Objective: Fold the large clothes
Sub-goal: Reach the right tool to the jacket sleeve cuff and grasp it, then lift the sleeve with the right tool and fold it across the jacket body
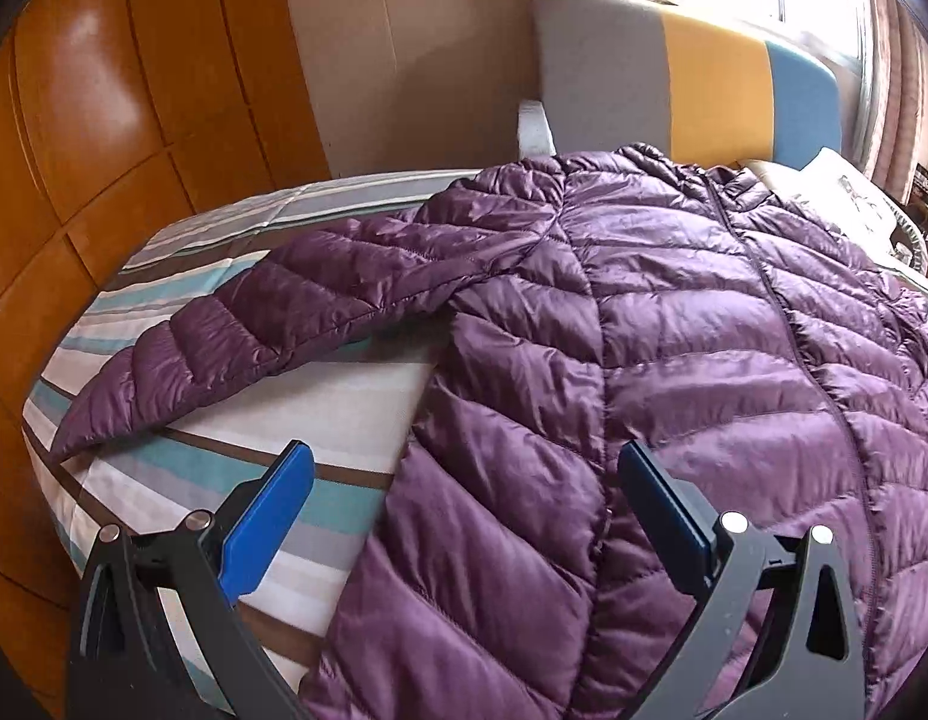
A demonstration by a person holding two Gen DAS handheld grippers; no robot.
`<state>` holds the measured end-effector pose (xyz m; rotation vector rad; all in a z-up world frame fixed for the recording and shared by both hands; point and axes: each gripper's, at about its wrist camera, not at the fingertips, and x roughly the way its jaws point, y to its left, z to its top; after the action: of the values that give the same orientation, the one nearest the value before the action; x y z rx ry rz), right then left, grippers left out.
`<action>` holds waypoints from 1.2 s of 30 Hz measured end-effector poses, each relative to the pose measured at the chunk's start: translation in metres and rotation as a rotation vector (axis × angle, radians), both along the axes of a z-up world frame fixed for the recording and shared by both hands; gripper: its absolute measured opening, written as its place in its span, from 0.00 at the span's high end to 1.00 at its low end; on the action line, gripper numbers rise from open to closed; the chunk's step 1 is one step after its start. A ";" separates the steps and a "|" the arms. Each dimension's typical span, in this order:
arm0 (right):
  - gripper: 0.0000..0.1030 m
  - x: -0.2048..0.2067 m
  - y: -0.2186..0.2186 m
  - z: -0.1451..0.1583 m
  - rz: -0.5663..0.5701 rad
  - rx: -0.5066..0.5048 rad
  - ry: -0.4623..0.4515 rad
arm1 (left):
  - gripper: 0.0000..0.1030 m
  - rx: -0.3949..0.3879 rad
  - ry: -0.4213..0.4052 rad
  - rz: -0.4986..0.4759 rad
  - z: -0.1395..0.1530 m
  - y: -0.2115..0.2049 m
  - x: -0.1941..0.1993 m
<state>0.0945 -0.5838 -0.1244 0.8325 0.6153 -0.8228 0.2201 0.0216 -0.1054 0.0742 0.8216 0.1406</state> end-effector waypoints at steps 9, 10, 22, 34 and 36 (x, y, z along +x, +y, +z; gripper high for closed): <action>0.42 0.012 -0.023 -0.005 -0.127 0.039 -0.054 | 0.02 0.045 0.035 -0.001 -0.024 -0.001 0.009; 0.48 0.012 -0.026 -0.005 -0.139 0.040 -0.057 | 0.02 0.042 0.032 0.000 -0.026 -0.001 0.008; 0.91 0.011 -0.035 -0.005 -0.124 -0.014 -0.048 | 0.02 -0.089 0.062 -0.007 -0.036 0.016 0.006; 0.94 0.025 0.000 0.038 -0.047 -0.210 -0.034 | 0.02 -0.070 0.045 0.005 -0.034 0.016 0.003; 0.94 0.032 0.011 0.049 -0.006 -0.266 -0.026 | 0.02 -0.038 0.022 0.034 -0.030 0.018 0.000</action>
<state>0.1268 -0.5728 -0.0758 0.6022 0.4685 -0.8759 0.2197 0.0396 -0.1354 0.0263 0.8472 0.1568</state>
